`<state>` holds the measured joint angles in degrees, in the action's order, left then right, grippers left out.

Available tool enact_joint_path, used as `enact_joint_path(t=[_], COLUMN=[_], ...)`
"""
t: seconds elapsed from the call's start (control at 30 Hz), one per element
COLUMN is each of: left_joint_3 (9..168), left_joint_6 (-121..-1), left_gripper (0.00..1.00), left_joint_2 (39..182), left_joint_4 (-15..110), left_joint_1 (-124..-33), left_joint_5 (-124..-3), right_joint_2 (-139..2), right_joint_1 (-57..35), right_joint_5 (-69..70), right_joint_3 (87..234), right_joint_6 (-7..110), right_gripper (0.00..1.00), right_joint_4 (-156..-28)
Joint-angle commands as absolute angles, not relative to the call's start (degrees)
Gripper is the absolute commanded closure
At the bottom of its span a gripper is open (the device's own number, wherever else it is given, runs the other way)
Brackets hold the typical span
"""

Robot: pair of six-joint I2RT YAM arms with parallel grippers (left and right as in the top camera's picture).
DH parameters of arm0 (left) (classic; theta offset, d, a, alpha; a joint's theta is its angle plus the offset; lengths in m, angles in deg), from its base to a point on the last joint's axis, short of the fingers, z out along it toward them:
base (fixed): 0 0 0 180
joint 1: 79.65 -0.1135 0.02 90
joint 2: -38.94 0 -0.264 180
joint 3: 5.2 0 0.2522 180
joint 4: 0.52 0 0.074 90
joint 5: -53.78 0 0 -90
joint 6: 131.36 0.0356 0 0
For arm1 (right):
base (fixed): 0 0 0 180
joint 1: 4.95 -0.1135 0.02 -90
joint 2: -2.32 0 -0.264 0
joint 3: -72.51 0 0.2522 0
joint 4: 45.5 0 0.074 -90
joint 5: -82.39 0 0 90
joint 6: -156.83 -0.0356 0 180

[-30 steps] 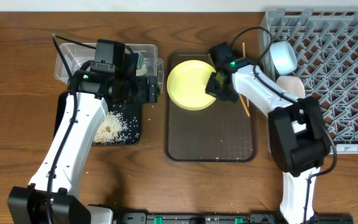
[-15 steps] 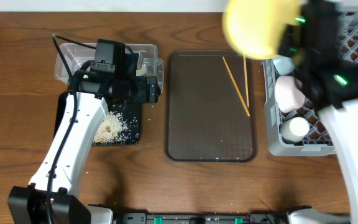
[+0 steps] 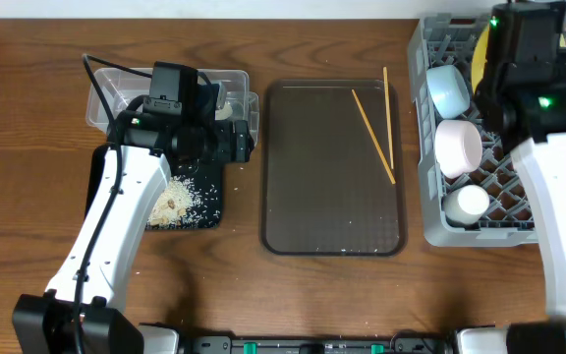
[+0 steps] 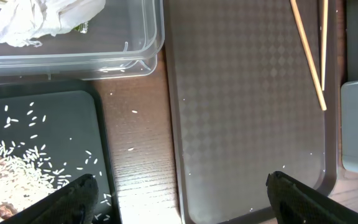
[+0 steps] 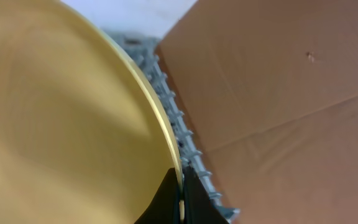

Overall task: Sort waste into correct bins and load items into the dishwasher rack
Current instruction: 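Lift yellow plate with right gripper and stand it upright in rack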

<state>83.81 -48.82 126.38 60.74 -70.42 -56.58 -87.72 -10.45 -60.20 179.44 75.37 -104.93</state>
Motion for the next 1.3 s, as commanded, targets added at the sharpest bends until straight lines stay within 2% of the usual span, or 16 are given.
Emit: enact_joint_path(t=[0.0,0.43,0.63,0.7,0.77,0.8,0.83,0.9,1.03,1.1,1.27], left_joint_3=[84.44,84.44,84.44,84.44,84.44,84.44,84.44,84.44,84.44,84.44,84.44], left_joint_6=[-48.69,-48.69,-48.69,-48.69,-48.69,-48.69,-48.69,-48.69,-48.69,-48.69,-48.69], left_gripper=[0.10,0.10,0.11,0.10,0.11,0.10,0.11,0.10,0.11,0.10,0.11], left_joint_2=[126.71,126.71,126.71,126.71,126.71,126.71,126.71,126.71,126.71,126.71,126.71], left_joint_4=[60.77,60.77,60.77,60.77,60.77,60.77,60.77,60.77,60.77,60.77,60.77], left_joint_1=[-70.20,-70.20,-70.20,-70.20,-70.20,-70.20,-70.20,-70.20,-70.20,-70.20,-70.20], left_joint_5=[-56.06,-56.06,-56.06,-56.06,-56.06,-56.06,-56.06,-56.06,-56.06,-56.06,-56.06], right_joint_2=[-91.02,-100.88,-104.75,-105.71,-106.45,-106.45,-106.45,-105.86,-102.36,-99.41,-90.10], right_joint_1=[-7.98,-1.53,-0.28,-0.42,-0.53,-0.53,-0.53,-0.50,-0.50,-0.50,-0.53], right_joint_5=[-63.35,-62.41,-56.12,-54.74,-51.31,-48.64,-46.39,-43.46,-35.09,-27.83,-2.81], right_joint_3=[179.18,179.18,179.18,179.18,179.18,179.18,179.18,179.20,179.53,180.01,180.09], right_joint_6=[79.98,80.00,80.22,80.20,80.18,79.98,79.00,76.20,72.61,72.61,66.56], right_gripper=[0.99,0.99,0.98,0.90,0.62,0.42,0.30,0.17,0.09,0.01,0.01], right_joint_4=[-105.00,-100.91,-99.75,-99.75,-99.75,-99.82,-99.88,-99.95,-100.95,-102.07,-103.16])
